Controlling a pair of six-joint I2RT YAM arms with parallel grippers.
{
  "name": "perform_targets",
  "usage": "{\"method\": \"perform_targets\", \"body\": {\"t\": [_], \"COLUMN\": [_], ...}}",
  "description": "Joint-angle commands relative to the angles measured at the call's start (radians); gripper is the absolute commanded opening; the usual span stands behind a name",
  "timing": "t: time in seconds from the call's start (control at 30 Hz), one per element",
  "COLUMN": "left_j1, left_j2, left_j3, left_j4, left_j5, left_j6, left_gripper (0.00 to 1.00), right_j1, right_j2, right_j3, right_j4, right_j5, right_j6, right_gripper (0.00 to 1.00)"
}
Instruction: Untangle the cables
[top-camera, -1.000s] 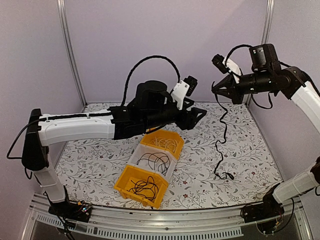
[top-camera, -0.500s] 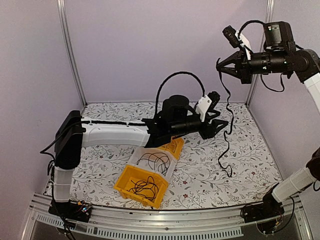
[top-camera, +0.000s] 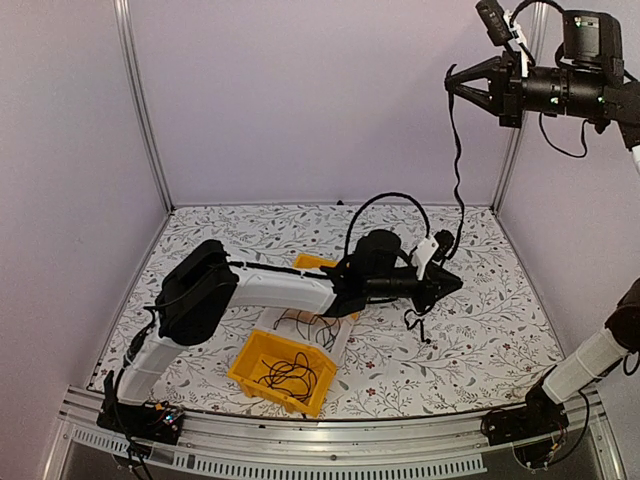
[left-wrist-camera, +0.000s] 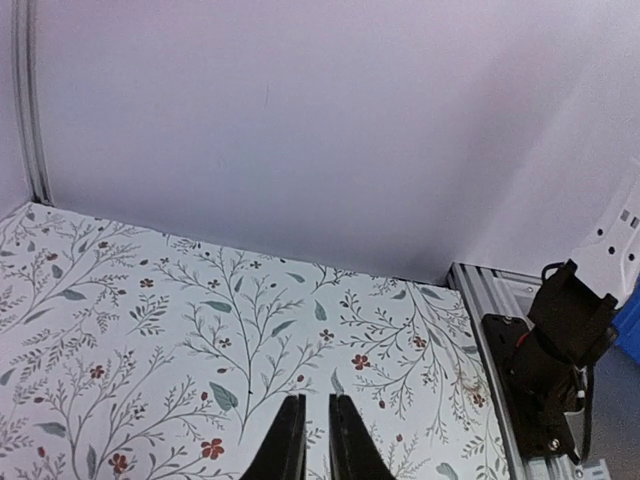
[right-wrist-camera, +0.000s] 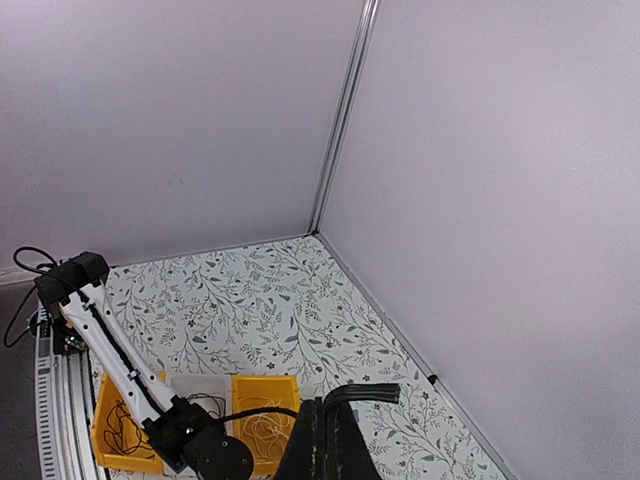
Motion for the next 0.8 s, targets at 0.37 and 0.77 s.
{"method": "perform_targets", "body": {"t": [0.37,0.77], "left_j1": [0.007,0.035], "left_j2": [0.035,-0.403], "left_j3": [-0.141,-0.331], "left_j4": [0.035,-0.047], "left_j5": [0.020,-0.176], "left_j6": [-0.158,-0.065], "left_gripper": [0.05,0.00], "right_j1": [-0.001,-0.002], "right_j2": [-0.062,-0.183], "right_j3": [0.156,-0.259], "right_j4": [0.548,0.572], "right_j5": [0.184,0.144], "right_j6": [0.015,-0.026], "right_gripper": [0.00,0.00]}}
